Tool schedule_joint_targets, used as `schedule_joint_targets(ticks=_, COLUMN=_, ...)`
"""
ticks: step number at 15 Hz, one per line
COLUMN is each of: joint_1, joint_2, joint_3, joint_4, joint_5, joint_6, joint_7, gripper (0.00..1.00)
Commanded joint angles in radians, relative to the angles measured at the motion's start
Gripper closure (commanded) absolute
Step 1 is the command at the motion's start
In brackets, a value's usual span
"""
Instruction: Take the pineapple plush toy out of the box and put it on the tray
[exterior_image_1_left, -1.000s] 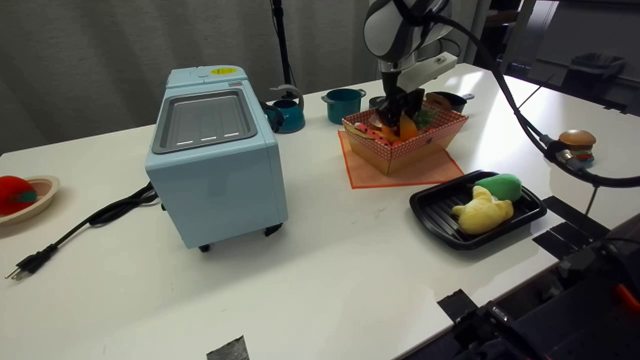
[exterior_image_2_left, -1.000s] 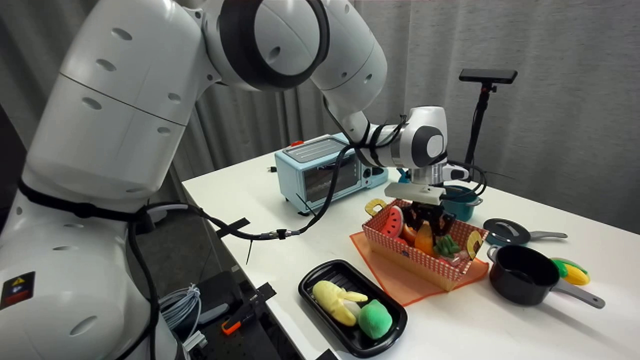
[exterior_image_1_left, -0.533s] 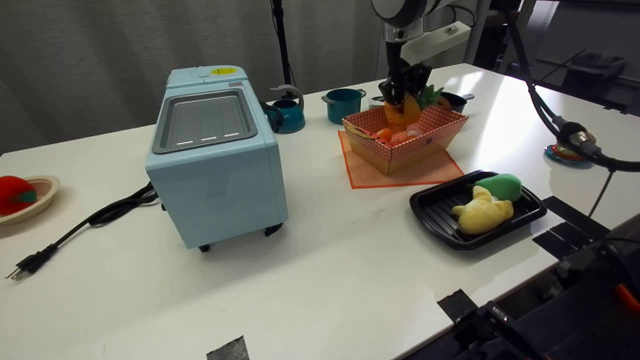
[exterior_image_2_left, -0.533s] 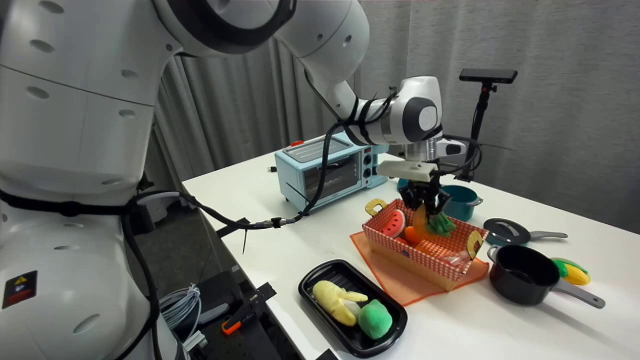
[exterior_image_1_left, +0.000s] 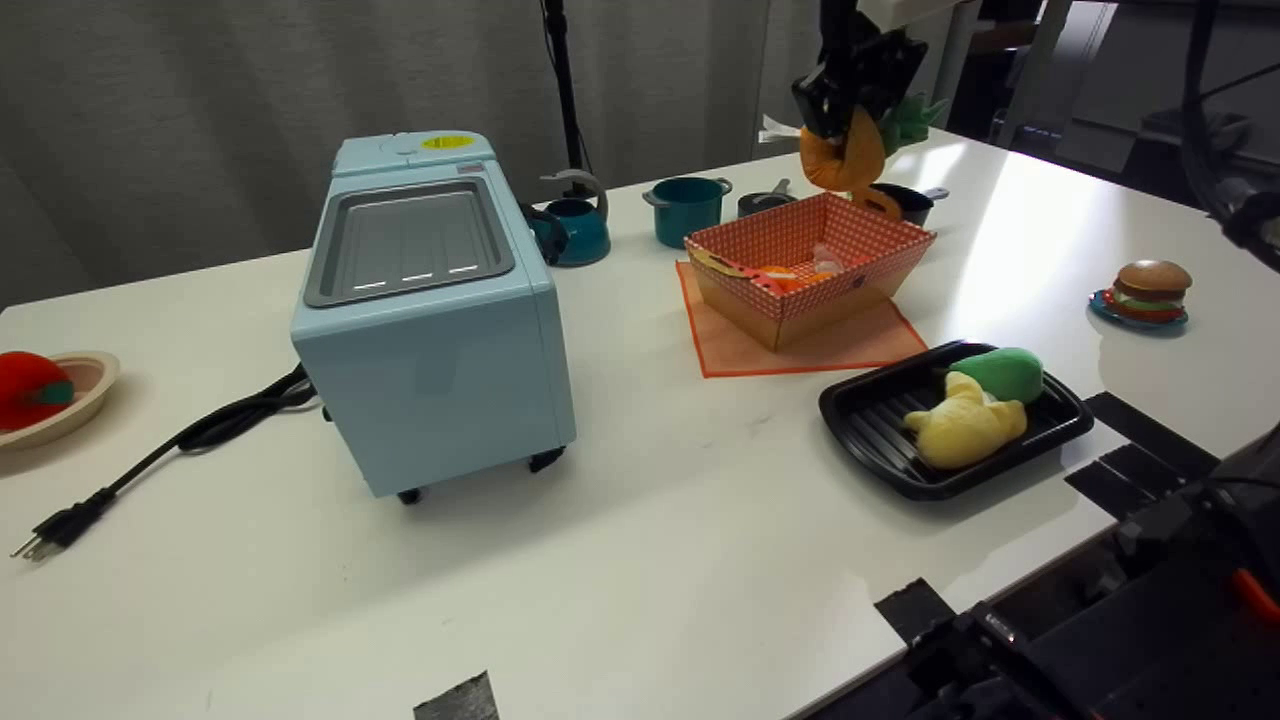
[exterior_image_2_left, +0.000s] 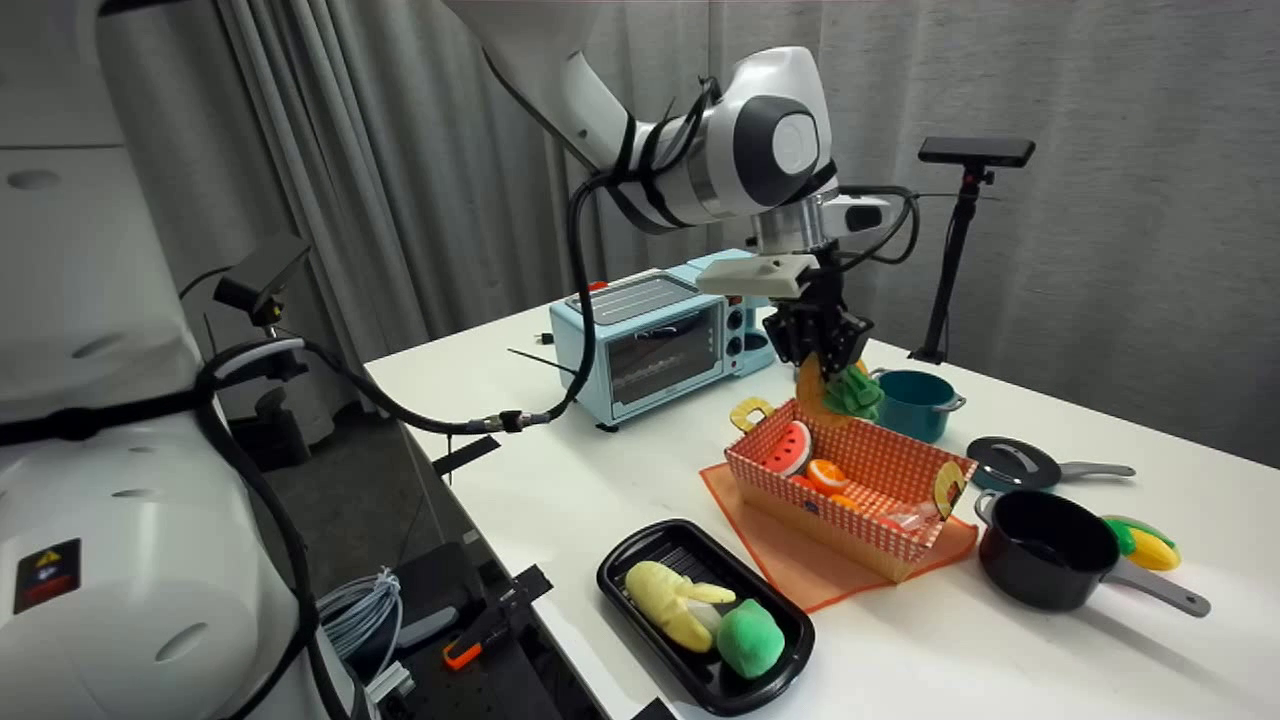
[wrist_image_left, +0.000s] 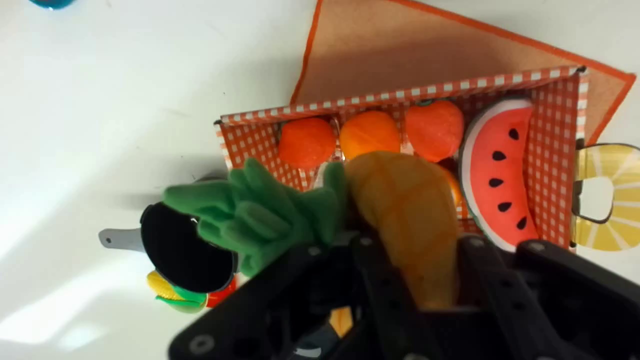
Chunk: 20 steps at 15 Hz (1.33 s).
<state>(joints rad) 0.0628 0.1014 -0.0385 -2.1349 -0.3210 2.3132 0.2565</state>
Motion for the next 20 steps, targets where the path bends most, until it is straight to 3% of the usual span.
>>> schedule_joint_targets(ticks=1, joint_1=-0.02, joint_2=-0.18, joint_3=0.007, joint_4=-0.182, joint_5=-0.001, joint_6=0.02, joint_7=0.03, gripper=0.94)
schedule_joint_targets(ticks=7, joint_1=-0.071, joint_2=-0.305, joint_3=0.001, joint_4=-0.347, joint_5=0.056, joint_6=0.002, joint_7=-0.006, gripper=0.94)
schedule_joint_targets(ticks=13, joint_1=-0.114, joint_2=-0.26, joint_3=-0.018, joint_4=-0.416, joint_5=0.105, joint_6=-0.013, joint_7=-0.056, gripper=0.94)
schedule_joint_targets(ticks=20, joint_1=-0.1, joint_2=-0.208, joint_3=-0.025, joint_4=-0.426, joint_5=0.24, joint_6=-0.072, joint_7=-0.22, gripper=0.94)
